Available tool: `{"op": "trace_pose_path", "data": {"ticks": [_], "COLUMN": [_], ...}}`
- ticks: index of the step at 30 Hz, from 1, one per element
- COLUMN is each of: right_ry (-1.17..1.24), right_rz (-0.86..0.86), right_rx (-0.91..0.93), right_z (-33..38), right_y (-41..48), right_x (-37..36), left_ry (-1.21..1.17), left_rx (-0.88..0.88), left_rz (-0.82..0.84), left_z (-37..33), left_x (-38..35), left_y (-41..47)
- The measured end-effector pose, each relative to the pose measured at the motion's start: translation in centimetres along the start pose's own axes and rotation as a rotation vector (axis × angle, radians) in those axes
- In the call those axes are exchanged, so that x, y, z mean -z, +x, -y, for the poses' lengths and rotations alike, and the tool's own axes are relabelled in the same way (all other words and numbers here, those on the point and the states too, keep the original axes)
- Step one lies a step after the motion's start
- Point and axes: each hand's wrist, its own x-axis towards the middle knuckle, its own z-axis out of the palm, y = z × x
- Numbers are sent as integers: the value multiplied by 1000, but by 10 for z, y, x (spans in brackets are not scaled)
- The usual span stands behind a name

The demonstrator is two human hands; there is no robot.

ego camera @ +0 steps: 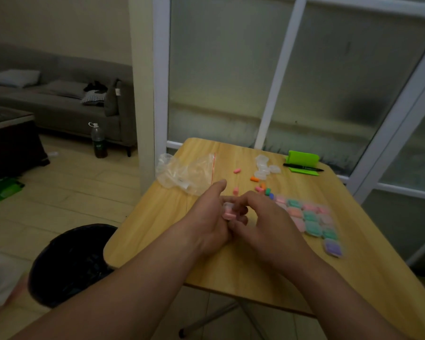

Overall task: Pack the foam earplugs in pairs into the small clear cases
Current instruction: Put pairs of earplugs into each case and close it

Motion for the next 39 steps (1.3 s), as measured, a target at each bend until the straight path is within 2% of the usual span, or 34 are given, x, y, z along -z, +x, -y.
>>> {"op": "trace_pose_path", "data": {"ticks": [3, 7, 14, 19, 29, 34, 37, 39], "right_ry": [51, 108, 17, -7, -184, -166, -186, -231], "right_rz": [-10, -4, -55, -28, -1, -110, -72, -22], "right_rx": [-35, -73, -77, -81, -42, -173, -294, -312], "right_z": [0, -5, -21, -25, -40, -78, -104, -112], "right_y": [0, -1, -4, -13, -28, -41, -55, -62], "right_x": [5, 13, 21, 27, 61, 100, 118, 118], "left_ry": [27, 186, 181, 208, 362, 324, 297, 282], "left_rx": [-14, -57, -134, -136, -130, -154, -178, -182], "left_rz": [62, 92, 64, 86, 152, 47, -10, -26], "left_z": [5, 14, 12, 20, 44, 35, 28, 26], "left_x": [-2, 0, -9, -19, -49, -61, -59, -57], "left_y": [-4, -8, -18, -18, -9, -8, -6, -6]}}
